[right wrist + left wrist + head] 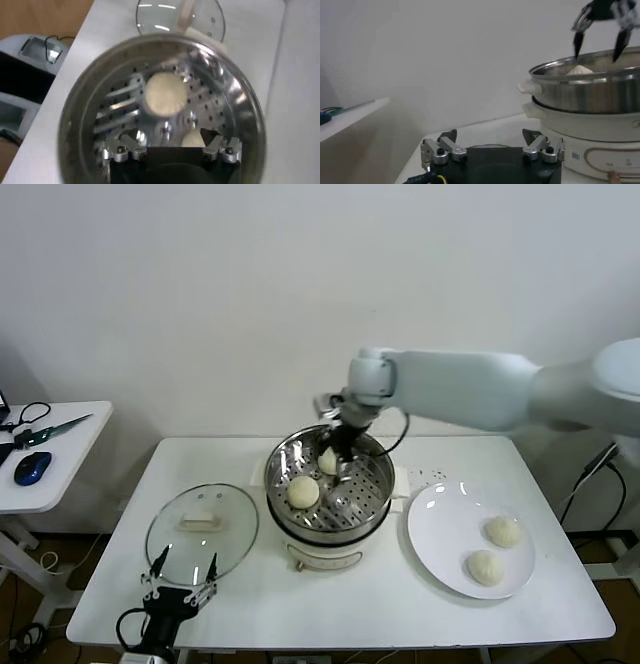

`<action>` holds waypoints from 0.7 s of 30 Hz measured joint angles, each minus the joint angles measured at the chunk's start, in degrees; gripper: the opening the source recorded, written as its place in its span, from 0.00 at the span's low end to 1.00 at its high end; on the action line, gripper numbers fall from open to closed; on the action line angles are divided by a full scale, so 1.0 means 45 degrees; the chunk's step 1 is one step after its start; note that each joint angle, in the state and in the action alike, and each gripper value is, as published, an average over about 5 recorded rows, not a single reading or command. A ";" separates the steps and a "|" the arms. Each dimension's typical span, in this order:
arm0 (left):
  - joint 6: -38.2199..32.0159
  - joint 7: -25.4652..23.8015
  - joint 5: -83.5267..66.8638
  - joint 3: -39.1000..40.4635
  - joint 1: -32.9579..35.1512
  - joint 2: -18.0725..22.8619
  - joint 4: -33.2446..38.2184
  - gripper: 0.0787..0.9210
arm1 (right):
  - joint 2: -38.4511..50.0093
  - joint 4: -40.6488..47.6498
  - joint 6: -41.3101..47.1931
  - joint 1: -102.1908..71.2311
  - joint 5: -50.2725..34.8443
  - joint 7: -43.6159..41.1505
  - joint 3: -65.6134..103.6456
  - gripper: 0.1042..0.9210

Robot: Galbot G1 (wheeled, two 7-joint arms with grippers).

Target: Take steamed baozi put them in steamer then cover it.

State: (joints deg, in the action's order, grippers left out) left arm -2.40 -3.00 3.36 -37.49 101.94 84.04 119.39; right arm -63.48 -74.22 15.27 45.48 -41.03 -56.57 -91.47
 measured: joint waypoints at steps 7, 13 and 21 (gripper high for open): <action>0.0046 0.0015 0.0026 -0.0087 0.0014 0.0037 0.0079 0.88 | 0.2510 -0.1303 -0.0269 0.0271 0.1132 -0.0441 -0.0053 0.88; 0.0062 0.0023 0.0076 -0.0149 0.0108 0.0095 0.0132 0.88 | 0.4623 -0.2162 -0.0549 -0.0166 0.2484 -0.0627 -0.0016 0.88; 0.0095 0.0031 0.0165 -0.0202 0.0167 0.0205 0.0166 0.88 | 0.6757 -0.2516 -0.0898 -0.1893 0.4651 -0.0677 0.0691 0.88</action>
State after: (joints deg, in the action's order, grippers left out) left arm -1.98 -2.86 4.10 -38.39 102.69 84.96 120.13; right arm -33.07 -85.54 11.23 36.96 -20.10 -59.61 -88.36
